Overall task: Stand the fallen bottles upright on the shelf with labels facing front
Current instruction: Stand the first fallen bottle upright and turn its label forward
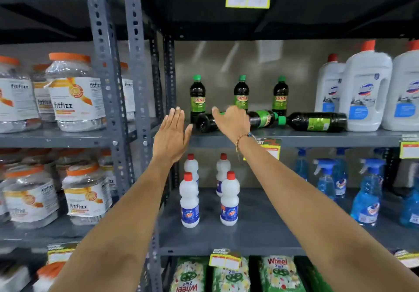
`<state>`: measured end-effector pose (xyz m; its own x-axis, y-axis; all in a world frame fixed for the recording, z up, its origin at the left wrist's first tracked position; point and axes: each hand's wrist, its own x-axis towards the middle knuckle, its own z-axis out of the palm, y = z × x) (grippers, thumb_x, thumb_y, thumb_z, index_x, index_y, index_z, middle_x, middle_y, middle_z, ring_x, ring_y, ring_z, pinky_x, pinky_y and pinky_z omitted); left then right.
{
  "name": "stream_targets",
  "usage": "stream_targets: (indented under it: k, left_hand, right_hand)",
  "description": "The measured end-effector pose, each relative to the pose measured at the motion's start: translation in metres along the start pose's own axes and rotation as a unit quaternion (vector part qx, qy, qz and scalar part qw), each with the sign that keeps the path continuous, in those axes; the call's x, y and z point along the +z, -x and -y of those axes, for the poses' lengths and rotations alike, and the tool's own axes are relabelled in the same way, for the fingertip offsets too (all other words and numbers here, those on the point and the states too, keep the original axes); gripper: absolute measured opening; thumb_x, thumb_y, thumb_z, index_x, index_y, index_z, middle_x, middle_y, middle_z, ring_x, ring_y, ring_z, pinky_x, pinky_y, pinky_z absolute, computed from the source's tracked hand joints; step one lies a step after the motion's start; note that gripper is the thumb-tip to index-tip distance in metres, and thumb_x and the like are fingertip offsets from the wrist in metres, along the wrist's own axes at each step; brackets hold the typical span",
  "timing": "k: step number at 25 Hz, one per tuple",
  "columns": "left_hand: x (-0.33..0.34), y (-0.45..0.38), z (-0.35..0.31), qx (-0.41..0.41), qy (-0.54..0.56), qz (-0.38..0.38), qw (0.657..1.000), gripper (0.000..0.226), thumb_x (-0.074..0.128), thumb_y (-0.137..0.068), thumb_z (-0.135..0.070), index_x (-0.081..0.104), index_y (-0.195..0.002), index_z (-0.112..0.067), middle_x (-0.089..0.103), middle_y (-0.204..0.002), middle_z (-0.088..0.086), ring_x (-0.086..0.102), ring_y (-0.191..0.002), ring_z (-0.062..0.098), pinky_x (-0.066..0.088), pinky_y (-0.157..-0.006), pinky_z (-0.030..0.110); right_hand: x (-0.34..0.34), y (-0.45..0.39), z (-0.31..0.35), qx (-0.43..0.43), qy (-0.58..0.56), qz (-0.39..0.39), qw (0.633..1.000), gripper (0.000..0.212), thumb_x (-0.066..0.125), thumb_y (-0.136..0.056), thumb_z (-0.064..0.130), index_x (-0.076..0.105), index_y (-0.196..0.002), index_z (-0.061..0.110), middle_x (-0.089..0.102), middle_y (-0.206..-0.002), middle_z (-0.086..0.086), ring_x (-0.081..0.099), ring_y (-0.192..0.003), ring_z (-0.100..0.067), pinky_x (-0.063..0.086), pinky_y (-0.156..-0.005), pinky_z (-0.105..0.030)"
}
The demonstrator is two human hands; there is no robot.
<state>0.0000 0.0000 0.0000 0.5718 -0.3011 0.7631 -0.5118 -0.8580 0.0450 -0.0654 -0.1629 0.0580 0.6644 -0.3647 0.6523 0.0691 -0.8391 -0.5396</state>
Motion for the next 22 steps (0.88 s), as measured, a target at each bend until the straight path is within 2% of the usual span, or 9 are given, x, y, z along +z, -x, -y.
stream_targets:
  k: [3, 5, 7, 10, 13, 15, 18, 20, 22]
  left_hand:
    - [0.016, 0.009, 0.027, 0.003, 0.007, -0.018, 1.0, 0.056, 0.023, -0.102, -0.038, 0.031, -0.144, -0.003, 0.031, -0.153, 0.012, 0.02, -0.145, 0.025, 0.015, -0.12, 0.036]
    - [0.03, 0.019, 0.039, 0.034, -0.022, -0.053, 0.998, 0.051, 0.027, -0.1, -0.037, 0.049, -0.131, -0.003, 0.053, -0.136, 0.015, 0.044, -0.13, 0.032, 0.031, -0.112, 0.041]
    - [0.038, 0.023, 0.045, 0.048, -0.034, -0.083, 0.995, 0.046, 0.028, -0.098, -0.037, 0.056, -0.117, -0.005, 0.062, -0.118, 0.014, 0.056, -0.111, 0.032, 0.039, -0.101, 0.042]
    - [0.042, 0.025, 0.048, 0.047, -0.041, -0.126, 0.99, 0.04, 0.033, -0.097, -0.035, 0.058, -0.109, -0.007, 0.064, -0.109, 0.013, 0.058, -0.1, 0.031, 0.041, -0.096, 0.042]
    - [0.051, 0.026, 0.053, 0.057, -0.043, -0.153, 0.986, 0.039, 0.034, -0.097, -0.034, 0.059, -0.109, -0.006, 0.064, -0.108, 0.012, 0.058, -0.099, 0.03, 0.041, -0.098, 0.042]
    - [0.053, 0.025, 0.054, 0.062, -0.043, -0.165, 0.983, 0.038, 0.035, -0.097, -0.034, 0.059, -0.109, -0.007, 0.064, -0.11, 0.011, 0.058, -0.1, 0.03, 0.039, -0.098, 0.041]
    - [0.054, 0.024, 0.054, 0.063, -0.045, -0.162, 0.984, 0.039, 0.035, -0.097, -0.035, 0.059, -0.11, -0.008, 0.064, -0.111, 0.01, 0.059, -0.1, 0.029, 0.04, -0.098, 0.041]
    - [0.055, 0.025, 0.056, 0.073, -0.041, -0.164, 0.983, 0.038, 0.035, -0.096, -0.035, 0.059, -0.109, -0.008, 0.064, -0.111, 0.01, 0.059, -0.099, 0.029, 0.041, -0.096, 0.041]
    - [0.054, 0.025, 0.058, 0.081, -0.039, -0.17, 0.981, 0.037, 0.036, -0.096, -0.034, 0.059, -0.108, -0.007, 0.064, -0.11, 0.011, 0.059, -0.098, 0.029, 0.04, -0.094, 0.04]
  right_hand:
    - [0.019, -0.014, 0.03, 0.022, 0.036, -0.016, 0.999, 0.049, 0.043, -0.091, 0.049, 0.054, -0.067, 0.009, 0.071, -0.092, -0.019, 0.066, -0.089, -0.036, 0.042, -0.065, -0.031]
    - [0.034, -0.023, 0.046, 0.032, 0.091, 0.011, 0.995, 0.053, 0.041, -0.09, 0.055, 0.063, -0.078, 0.008, 0.071, -0.099, -0.017, 0.066, -0.095, -0.035, 0.044, -0.067, -0.032]
    - [0.047, -0.028, 0.055, 0.04, 0.167, 0.056, 0.984, 0.054, 0.048, -0.087, 0.057, 0.067, -0.095, 0.007, 0.068, -0.108, -0.014, 0.064, -0.103, -0.034, 0.047, -0.069, -0.034]
    - [0.056, -0.035, 0.063, 0.055, 0.238, 0.092, 0.965, 0.05, 0.066, -0.081, 0.042, 0.063, -0.113, 0.004, 0.064, -0.118, -0.01, 0.062, -0.111, -0.031, 0.056, -0.078, -0.038]
    - [0.057, -0.04, 0.062, 0.047, 0.275, 0.11, 0.954, 0.048, 0.067, -0.081, 0.036, 0.061, -0.117, 0.004, 0.063, -0.124, -0.012, 0.06, -0.116, -0.03, 0.053, -0.085, -0.035]
    - [0.052, -0.042, 0.066, 0.048, 0.3, 0.152, 0.941, 0.061, 0.063, -0.082, 0.049, 0.057, -0.123, 0.005, 0.059, -0.13, -0.013, 0.056, -0.121, -0.032, 0.048, -0.091, -0.036]
    - [0.056, -0.044, 0.077, 0.054, 0.309, 0.187, 0.931, 0.079, 0.045, -0.085, 0.068, 0.053, -0.129, 0.003, 0.053, -0.135, -0.014, 0.048, -0.129, -0.035, 0.043, -0.1, -0.04]
    - [0.065, -0.046, 0.075, 0.088, 0.278, 0.159, 0.943, 0.071, 0.04, -0.091, 0.061, 0.055, -0.127, 0.002, 0.054, -0.133, -0.013, 0.052, -0.125, -0.034, 0.047, -0.093, -0.041]
    - [0.073, -0.046, 0.072, 0.111, 0.253, 0.127, 0.952, 0.058, 0.053, -0.089, 0.052, 0.061, -0.119, 0.003, 0.061, -0.126, -0.01, 0.06, -0.114, -0.032, 0.052, -0.078, -0.039]
